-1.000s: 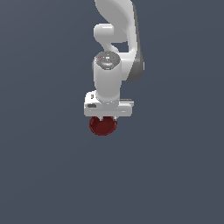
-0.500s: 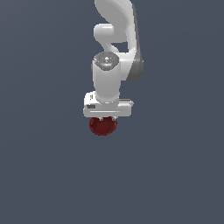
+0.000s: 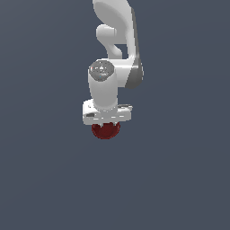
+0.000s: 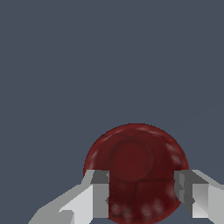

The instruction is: Pick up the object and move it to a goal position.

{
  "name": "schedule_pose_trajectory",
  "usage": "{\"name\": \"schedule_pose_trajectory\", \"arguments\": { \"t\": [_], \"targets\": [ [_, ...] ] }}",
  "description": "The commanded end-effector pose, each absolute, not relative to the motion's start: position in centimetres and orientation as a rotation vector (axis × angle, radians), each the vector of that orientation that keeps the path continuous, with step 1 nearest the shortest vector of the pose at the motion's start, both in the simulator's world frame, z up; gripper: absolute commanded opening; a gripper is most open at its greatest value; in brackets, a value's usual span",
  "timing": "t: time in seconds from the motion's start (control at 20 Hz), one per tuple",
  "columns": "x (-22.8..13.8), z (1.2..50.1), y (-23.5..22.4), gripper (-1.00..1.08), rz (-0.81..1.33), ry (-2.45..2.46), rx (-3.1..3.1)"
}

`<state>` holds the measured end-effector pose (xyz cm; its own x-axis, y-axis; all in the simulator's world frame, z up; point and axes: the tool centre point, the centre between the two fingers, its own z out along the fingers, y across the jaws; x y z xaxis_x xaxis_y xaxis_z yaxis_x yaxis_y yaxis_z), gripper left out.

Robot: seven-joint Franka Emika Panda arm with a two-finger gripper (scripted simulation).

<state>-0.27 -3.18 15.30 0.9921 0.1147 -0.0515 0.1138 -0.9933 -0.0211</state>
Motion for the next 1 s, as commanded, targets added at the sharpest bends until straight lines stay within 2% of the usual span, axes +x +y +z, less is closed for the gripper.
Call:
{"name": "schedule_pose_trajectory", "arguments": {
  "t": [0.0, 0.95],
  "targets": [
    [-0.2, 14.7, -3.7, 0.28, 0.103, -0.227, -3.096],
    [0.0, 9.4, -7.7, 0.28, 0.178, -0.647, -2.807]
  ]
}}
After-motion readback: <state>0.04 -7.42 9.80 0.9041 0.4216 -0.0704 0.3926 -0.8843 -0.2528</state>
